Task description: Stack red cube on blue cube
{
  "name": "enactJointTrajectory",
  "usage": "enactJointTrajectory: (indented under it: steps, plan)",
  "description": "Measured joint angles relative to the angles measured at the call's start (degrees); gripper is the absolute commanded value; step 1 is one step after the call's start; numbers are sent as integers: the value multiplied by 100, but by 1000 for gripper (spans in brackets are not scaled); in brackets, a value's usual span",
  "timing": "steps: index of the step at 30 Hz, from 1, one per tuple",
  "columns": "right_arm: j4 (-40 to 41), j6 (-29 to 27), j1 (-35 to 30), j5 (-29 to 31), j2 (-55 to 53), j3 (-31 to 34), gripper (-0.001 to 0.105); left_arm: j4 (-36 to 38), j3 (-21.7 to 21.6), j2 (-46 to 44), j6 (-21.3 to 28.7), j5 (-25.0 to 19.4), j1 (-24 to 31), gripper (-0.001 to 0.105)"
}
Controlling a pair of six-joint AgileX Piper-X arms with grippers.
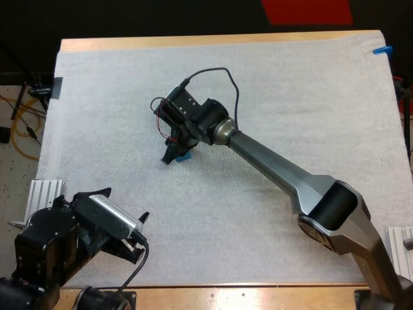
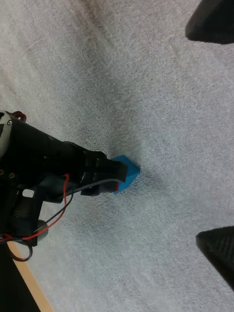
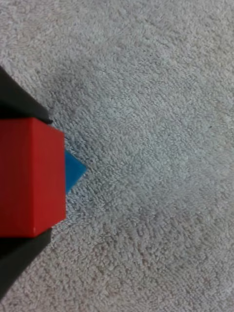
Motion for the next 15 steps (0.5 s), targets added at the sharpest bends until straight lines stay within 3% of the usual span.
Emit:
enactJointTrajectory:
  steps: [4, 6, 8, 11, 15]
  plan:
    - [-11, 0, 0, -10, 0, 0, 24, 0, 0, 0, 0, 0, 0, 74]
    - [-11, 0, 0, -10, 0, 0, 32, 0, 0, 0, 0, 0, 0, 74]
    - [-11, 0, 0, -22, 0, 0, 47, 0, 0, 0, 0, 0, 0, 74]
    - [-11, 0, 0, -24, 0, 0, 57, 0, 0, 0, 0, 0, 0, 74]
    - [-60, 0, 0, -24, 0, 0, 56, 0, 0, 0, 0, 0, 0, 74]
